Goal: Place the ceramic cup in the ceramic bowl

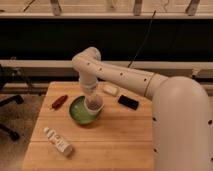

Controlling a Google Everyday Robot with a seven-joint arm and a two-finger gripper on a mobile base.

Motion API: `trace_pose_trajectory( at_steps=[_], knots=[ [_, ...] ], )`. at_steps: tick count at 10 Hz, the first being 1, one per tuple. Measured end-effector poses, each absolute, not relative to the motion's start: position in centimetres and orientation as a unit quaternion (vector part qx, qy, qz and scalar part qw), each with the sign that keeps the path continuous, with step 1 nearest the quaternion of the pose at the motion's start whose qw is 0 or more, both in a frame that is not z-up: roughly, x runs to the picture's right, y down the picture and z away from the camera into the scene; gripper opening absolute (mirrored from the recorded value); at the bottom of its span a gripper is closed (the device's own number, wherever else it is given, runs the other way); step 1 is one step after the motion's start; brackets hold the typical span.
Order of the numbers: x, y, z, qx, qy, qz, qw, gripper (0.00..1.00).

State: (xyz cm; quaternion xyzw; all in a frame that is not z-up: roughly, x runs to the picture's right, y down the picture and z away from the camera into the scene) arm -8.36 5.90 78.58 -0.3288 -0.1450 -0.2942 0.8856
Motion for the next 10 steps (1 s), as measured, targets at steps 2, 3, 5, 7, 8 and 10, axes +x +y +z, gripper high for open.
trace_pose_trajectory(
  at_steps=[2,3,5,7,8,10],
  knots=[
    [-8.37,5.97,78.91,-0.328,-0.145,-0.296,0.886,0.24],
    [-8.43,6.00,78.99,-0.328,-0.144,-0.297,0.885,0.24],
    [-8.51,6.07,79.26,-0.327,-0.144,-0.300,0.885,0.24],
    [-8.53,6.05,79.40,-0.326,-0.144,-0.301,0.885,0.24],
    [-8.53,6.05,79.51,-0.326,-0.144,-0.301,0.885,0.24],
    [-8.46,6.04,79.72,-0.325,-0.143,-0.303,0.885,0.34]
  ],
)
